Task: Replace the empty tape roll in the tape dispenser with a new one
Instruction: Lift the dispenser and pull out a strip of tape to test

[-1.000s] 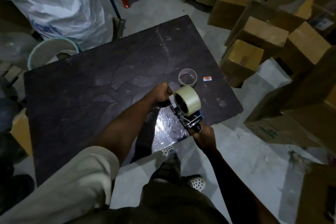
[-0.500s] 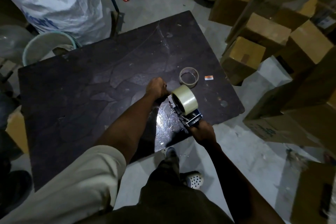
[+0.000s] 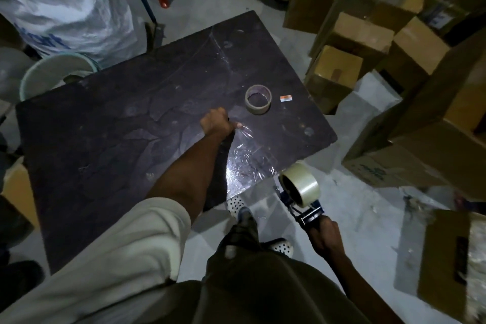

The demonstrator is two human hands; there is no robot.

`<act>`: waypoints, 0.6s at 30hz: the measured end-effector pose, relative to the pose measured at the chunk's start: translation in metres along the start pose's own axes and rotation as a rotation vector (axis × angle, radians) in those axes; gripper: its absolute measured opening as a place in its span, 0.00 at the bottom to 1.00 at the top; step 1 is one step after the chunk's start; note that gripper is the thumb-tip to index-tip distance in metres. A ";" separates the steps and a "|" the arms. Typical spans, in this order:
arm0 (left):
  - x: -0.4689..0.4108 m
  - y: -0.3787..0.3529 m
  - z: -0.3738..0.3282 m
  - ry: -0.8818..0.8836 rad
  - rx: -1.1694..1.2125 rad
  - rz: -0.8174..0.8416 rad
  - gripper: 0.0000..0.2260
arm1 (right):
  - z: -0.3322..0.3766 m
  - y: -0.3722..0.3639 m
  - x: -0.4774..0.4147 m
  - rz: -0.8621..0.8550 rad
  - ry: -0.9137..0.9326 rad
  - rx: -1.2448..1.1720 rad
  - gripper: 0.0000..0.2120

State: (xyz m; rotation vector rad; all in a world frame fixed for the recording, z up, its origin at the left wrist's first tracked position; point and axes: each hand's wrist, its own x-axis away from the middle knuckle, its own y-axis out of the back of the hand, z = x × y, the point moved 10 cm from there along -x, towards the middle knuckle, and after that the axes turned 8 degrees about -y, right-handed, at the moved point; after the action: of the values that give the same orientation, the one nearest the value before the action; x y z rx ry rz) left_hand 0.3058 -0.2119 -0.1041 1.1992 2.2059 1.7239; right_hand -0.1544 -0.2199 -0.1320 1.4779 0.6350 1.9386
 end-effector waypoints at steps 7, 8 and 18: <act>0.045 -0.005 -0.041 -0.171 0.020 -0.095 0.13 | 0.001 0.002 0.005 -0.019 -0.011 -0.099 0.13; 0.055 -0.013 -0.041 -0.189 0.077 -0.091 0.13 | 0.000 0.002 0.004 -0.017 -0.014 -0.108 0.13; 0.115 -0.037 0.015 -0.045 0.364 -0.167 0.08 | -0.086 -0.051 0.003 0.104 -0.213 -0.195 0.17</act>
State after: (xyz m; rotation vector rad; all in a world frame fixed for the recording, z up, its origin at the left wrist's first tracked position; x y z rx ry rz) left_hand 0.2161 -0.1302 -0.0978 1.0625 2.5836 1.2578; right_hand -0.2293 -0.1828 -0.1876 1.5905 0.2717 1.8283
